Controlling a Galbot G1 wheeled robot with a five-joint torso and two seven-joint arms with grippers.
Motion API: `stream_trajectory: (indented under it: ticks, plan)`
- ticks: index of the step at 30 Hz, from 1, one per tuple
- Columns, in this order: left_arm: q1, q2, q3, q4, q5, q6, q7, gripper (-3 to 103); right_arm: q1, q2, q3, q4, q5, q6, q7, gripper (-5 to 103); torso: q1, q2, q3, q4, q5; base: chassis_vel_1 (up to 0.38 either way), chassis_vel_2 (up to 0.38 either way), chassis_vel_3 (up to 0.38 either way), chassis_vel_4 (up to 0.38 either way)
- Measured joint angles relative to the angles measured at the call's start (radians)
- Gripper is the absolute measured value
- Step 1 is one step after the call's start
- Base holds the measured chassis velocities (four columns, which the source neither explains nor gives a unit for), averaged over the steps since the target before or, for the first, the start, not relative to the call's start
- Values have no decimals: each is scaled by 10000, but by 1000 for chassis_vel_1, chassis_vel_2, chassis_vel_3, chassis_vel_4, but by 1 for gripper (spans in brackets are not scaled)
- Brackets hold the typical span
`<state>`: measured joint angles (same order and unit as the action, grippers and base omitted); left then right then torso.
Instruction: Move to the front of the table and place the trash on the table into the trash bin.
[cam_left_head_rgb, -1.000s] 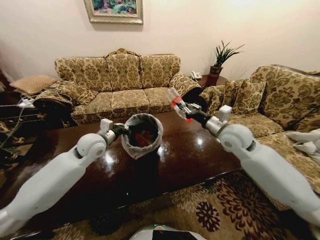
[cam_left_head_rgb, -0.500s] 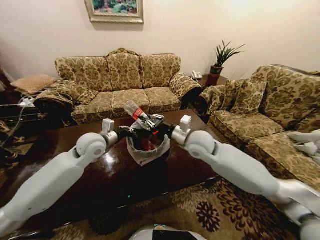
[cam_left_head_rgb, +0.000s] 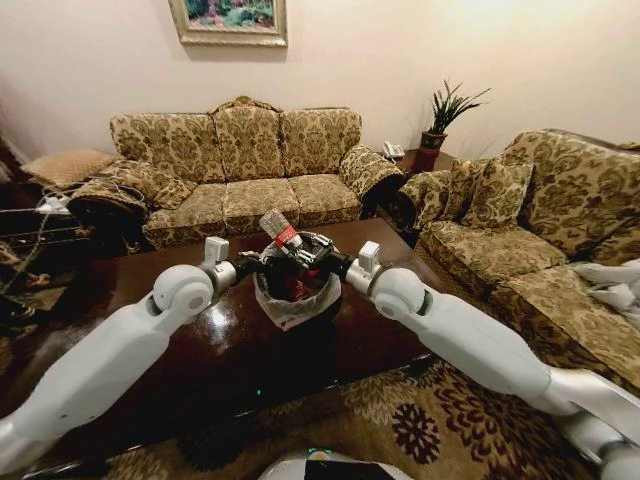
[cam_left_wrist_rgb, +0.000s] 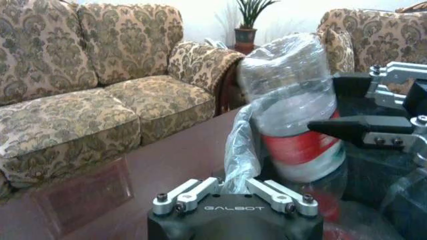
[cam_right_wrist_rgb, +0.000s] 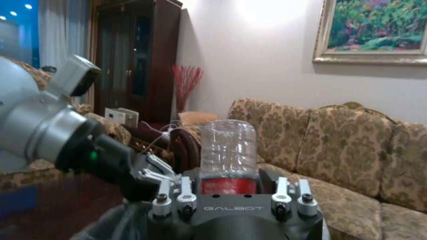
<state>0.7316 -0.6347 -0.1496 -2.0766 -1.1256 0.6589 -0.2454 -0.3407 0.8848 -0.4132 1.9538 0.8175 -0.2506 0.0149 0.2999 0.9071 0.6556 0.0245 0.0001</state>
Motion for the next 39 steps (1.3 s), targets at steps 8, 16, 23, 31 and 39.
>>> stream_trajectory:
  ticks: [8, 16, 23, 31, 39]
  plan:
    - [-87, 119, -27, 137, 274, -61, 68, 1, -210, -483, 958, 717, 512, -182, 333, 90, 0, 0, 0, 1, -1, 0, 0, 0, 0]
    - [189, 126, -387, 324, 1056, -248, -32, 1, -1093, -1730, 2254, 1482, 1008, -417, 1296, 100, 0, 0, -1, -2, -1, 0, 0, 0, 0]
    - [739, 412, -1006, -11, 1322, -164, -759, 1, -2060, -2260, 3234, 1625, 877, -885, 3011, 100, -1, 0, -1, 2, 4, 0, 0, 0, 0]
    - [883, 485, -1459, 170, 1265, -128, -1096, 1, -4042, -2270, 5763, 1930, 818, -1553, 4201, 100, -98, -213, -114, -7, 3, 0, 0, 0, 0]
    - [1063, 672, -1773, 92, 1167, -139, -1100, 1, -6190, -2312, 7767, 2479, 749, -1724, 4141, 100, -275, -623, -351, -6, -1, 0, 0, 0, 0]
